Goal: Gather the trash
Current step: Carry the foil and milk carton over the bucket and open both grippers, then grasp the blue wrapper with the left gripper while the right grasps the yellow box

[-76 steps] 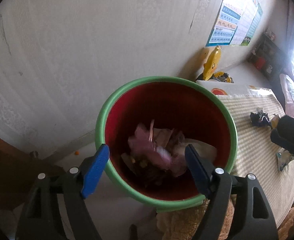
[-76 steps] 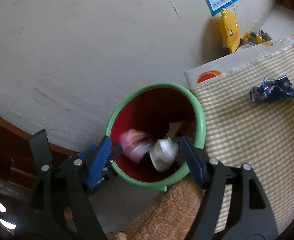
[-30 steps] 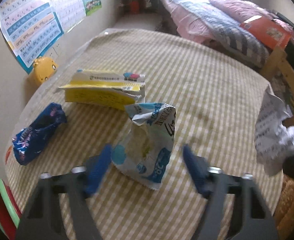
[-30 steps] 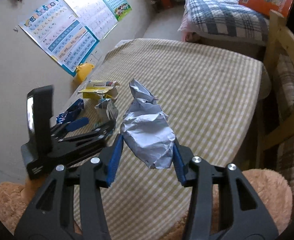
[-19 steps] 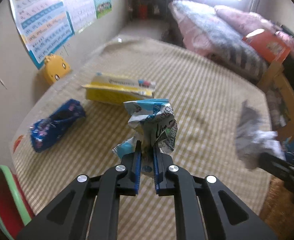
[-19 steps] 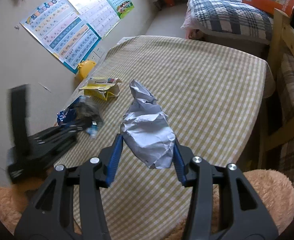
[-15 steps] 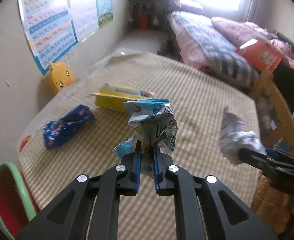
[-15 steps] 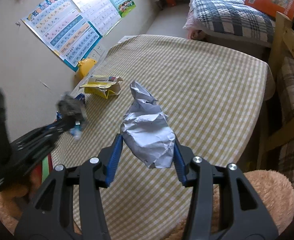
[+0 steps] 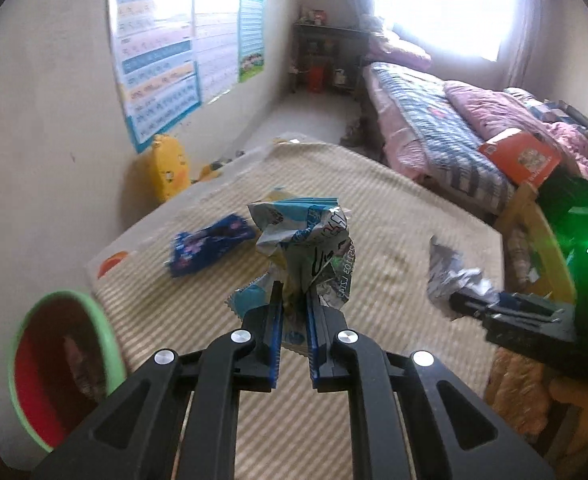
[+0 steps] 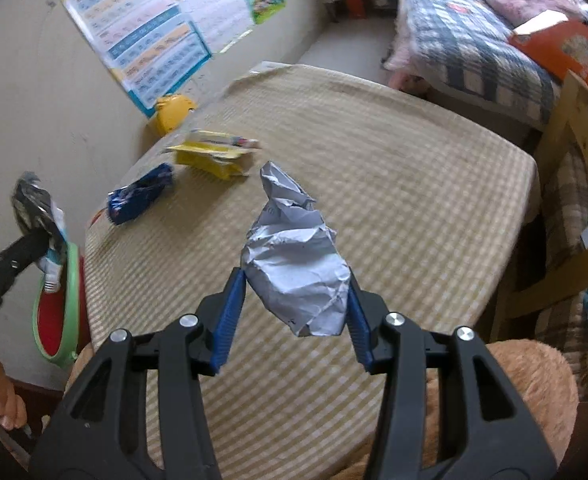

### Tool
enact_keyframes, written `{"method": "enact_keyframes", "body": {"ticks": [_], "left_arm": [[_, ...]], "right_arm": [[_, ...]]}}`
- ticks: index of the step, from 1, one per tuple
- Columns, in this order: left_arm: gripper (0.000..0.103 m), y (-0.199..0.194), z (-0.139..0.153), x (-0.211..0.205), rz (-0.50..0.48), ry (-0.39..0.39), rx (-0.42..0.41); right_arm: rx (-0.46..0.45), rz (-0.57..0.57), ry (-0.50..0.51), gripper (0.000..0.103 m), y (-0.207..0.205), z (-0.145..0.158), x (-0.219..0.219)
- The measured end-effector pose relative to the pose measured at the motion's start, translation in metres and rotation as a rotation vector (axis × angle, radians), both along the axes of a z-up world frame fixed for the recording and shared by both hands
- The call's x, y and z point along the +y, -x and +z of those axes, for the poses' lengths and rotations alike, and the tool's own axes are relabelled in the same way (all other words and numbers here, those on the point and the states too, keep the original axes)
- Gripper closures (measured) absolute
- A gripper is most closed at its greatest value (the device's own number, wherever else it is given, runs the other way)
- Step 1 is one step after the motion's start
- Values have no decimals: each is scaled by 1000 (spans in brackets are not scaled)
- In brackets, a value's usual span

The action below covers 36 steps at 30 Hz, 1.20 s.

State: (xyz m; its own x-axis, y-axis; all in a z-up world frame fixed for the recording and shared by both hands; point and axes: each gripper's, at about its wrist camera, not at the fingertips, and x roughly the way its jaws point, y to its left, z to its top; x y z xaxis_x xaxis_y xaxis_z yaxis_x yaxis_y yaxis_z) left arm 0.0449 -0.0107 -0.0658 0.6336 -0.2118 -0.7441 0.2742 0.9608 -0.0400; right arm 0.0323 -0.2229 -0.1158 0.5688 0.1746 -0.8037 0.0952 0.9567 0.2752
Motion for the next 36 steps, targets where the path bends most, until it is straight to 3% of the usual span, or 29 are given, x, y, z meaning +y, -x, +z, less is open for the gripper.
{"method": "enact_keyframes", "body": {"ticks": [4,14,20,23,25,27,29,32,36], "left_arm": [[95,0,-9,36,86,-3,24],[94,9,-57,196,461,-17,137],[89,18,-78,262,588,-24,185],[77,18,-85,280,629,-26,200],[45,16,-88,289,662,-15,197],[36,17,-89,295,691,10,177],[33,18,-92,296,700,21,186],[31,20,-99,293,684,10,206],[31,26,-103,283,654,-8,211]], "right_arm": [[-15,114,-20,56,-8,15,46],[35,449,-94,56,-33,19,194],[72,607,-152,55,-53,21,280],[94,662,-155,53,-62,15,311],[116,683,-174,46,-68,11,325],[112,673,-196,28,-70,9,325],[100,644,-207,22,-75,8,314],[84,567,-143,22,-92,6,279],[54,353,76,21,-134,4,195]]}}
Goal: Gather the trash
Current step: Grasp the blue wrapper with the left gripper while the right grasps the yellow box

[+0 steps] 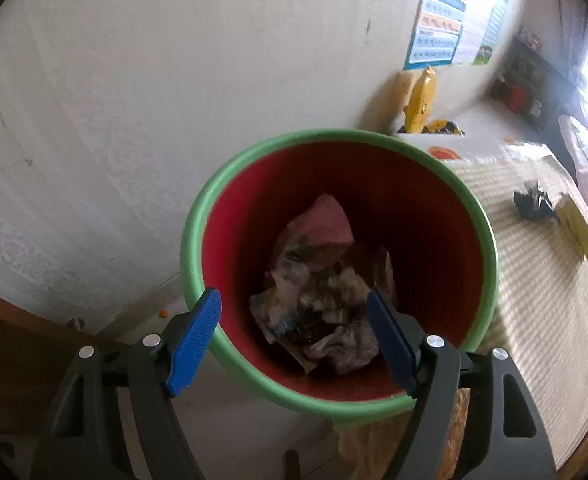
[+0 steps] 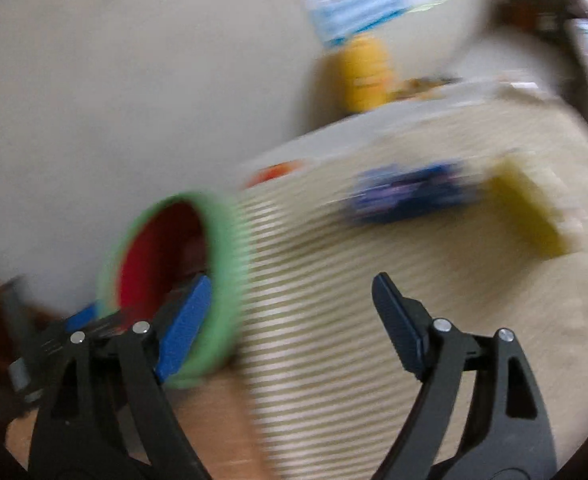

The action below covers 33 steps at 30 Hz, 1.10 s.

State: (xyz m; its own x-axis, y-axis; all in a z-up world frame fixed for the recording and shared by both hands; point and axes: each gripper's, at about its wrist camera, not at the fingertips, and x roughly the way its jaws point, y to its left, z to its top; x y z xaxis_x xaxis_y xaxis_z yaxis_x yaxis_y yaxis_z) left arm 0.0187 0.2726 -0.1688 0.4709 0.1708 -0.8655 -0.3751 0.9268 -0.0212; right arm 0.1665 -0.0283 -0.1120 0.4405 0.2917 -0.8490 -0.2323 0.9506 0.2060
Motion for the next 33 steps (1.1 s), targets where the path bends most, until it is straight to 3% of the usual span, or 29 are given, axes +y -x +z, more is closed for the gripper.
{"method": "enact_keyframes", "body": {"ticks": [2,4,8,10,12,13,14,15,16,17,18,22,25,29,33], "left_arm": [[31,-1,-1,-7,-16,-2,3],[31,3,4,-11,-35,-1,1],[31,-13,17,-41,-133,-23,-13],[30,-24,25,-57,-197,-44,-25],[27,-37,36,-78,-270,-79,-50],[26,-42,39,-86,-298,-89,-65],[26,-49,42,-94,-326,-92,-79],[26,-58,44,-104,-358,-92,-84],[26,-68,45,-115,-388,-96,-82],[26,-78,46,-125,-421,-100,-83],[26,-86,45,-133,-452,-106,-86],[26,-129,34,-169,-585,-159,-78],[26,-162,23,-195,-661,-195,-37],[26,-190,17,-231,-762,-325,-35],[26,-214,8,-251,-822,-298,22]], "right_arm": [[-9,-65,160,18,-25,-7,-34],[69,-100,274,18,-55,-25,-64],[154,-113,376,18,-84,-54,-88],[183,-89,364,19,-90,-65,-92],[200,-55,359,35,-86,-70,-89],[181,-40,384,37,-83,-71,-86],[158,-18,394,46,-78,-69,-85],[151,-10,370,55,-72,-67,-87],[147,-11,336,57,-65,-63,-91],[146,-23,282,69,-56,-58,-99],[141,-36,231,74,-43,-51,-107],[126,-57,138,75,18,-37,-129],[170,-63,91,74,64,-36,-136],[187,-67,72,73,124,-37,-137],[187,-75,32,69,137,-36,-138]]}}
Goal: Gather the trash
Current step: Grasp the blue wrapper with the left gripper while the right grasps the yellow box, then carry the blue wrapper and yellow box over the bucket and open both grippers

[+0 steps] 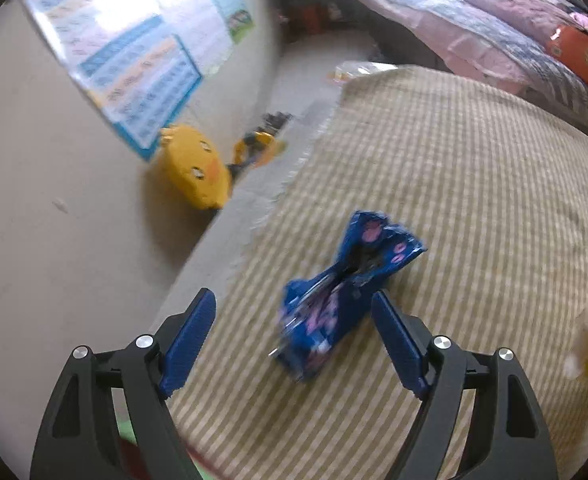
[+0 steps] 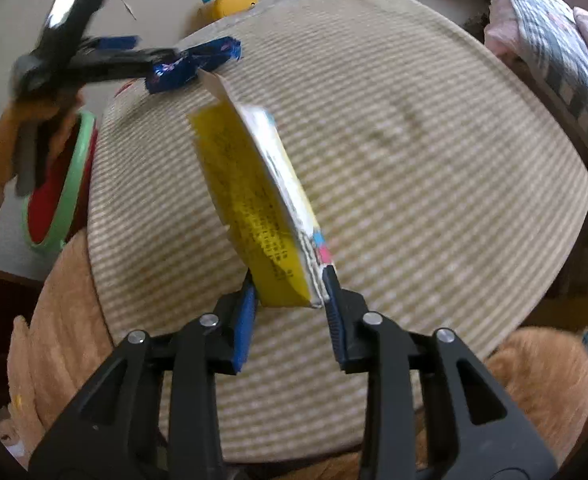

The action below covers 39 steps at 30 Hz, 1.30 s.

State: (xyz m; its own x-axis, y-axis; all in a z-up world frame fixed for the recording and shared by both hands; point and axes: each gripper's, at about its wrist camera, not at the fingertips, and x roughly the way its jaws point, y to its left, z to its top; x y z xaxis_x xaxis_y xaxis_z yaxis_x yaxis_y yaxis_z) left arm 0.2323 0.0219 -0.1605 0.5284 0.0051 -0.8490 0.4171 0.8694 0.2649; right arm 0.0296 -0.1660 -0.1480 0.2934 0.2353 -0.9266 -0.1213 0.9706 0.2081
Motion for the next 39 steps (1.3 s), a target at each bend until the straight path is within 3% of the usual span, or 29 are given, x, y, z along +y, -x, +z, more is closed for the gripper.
{"method": "enact_keyframes", "body": {"ticks": [2,6,7,8,10,13,18,22,32,37,39], "left_arm": [[26,-10,-9,-11,-21,-38,56],[28,-18,-30,-28,-47,-123,127],[40,-19,-34,-30,-47,-143,138],[44,-20,-37,-32,-43,-154,149],[71,-18,-31,-31,-17,-120,139],[89,-11,-25,-26,23,-81,136],[91,34,15,-4,160,103,60],[91,87,54,4,201,239,-7],[91,170,108,9,206,323,-133],[91,183,113,18,216,364,-133],[91,185,111,20,223,376,-123]], "right_arm": [[-24,-12,-11,58,2,5,-6],[-32,-34,-37,49,4,7,-12],[-31,-36,-41,49,5,6,-13],[-31,-42,-49,49,4,6,-14],[-40,-55,-58,48,3,7,-17],[-46,-72,-70,42,4,9,-21],[-36,-59,-69,39,-2,6,-15],[-14,-30,-87,37,-9,0,-3],[19,36,-11,30,-14,-14,42],[12,43,37,27,-16,-20,52],[12,35,49,31,-17,-26,54]]}}
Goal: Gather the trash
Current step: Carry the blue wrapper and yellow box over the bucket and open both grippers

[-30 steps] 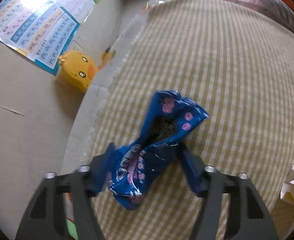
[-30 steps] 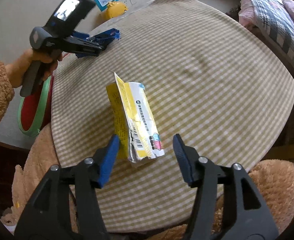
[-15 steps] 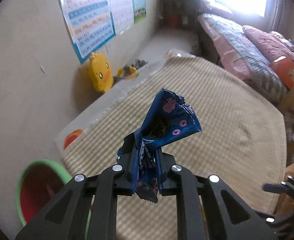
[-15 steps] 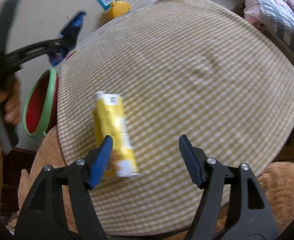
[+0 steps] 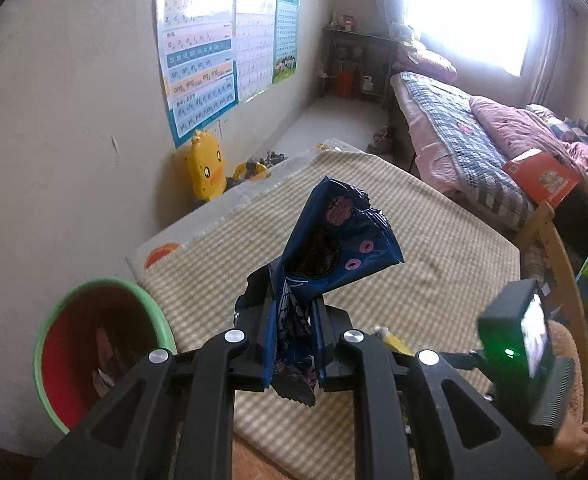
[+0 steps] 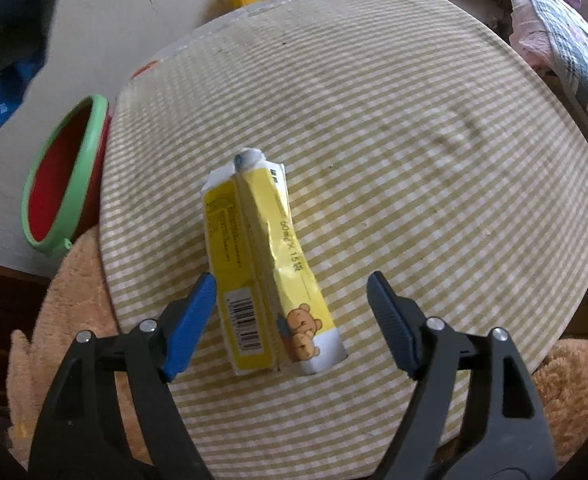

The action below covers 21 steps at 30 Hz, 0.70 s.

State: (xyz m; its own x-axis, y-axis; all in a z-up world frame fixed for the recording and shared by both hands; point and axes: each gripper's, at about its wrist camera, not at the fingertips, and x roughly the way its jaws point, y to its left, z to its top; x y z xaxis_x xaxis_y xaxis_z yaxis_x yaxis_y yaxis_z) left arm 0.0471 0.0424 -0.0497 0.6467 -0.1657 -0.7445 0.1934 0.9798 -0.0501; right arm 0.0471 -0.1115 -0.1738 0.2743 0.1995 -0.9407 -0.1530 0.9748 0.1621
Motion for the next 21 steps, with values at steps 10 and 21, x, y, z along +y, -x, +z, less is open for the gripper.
{"method": "enact_keyframes", "body": {"ticks": [10,21], "left_arm": [[90,9,-14,20,47,40,52],[90,11,-21,20,47,23,66]], "right_arm": [[14,59,-25,68,-2,-6,19],[-4,14,-114,66,-1,2,13]]}}
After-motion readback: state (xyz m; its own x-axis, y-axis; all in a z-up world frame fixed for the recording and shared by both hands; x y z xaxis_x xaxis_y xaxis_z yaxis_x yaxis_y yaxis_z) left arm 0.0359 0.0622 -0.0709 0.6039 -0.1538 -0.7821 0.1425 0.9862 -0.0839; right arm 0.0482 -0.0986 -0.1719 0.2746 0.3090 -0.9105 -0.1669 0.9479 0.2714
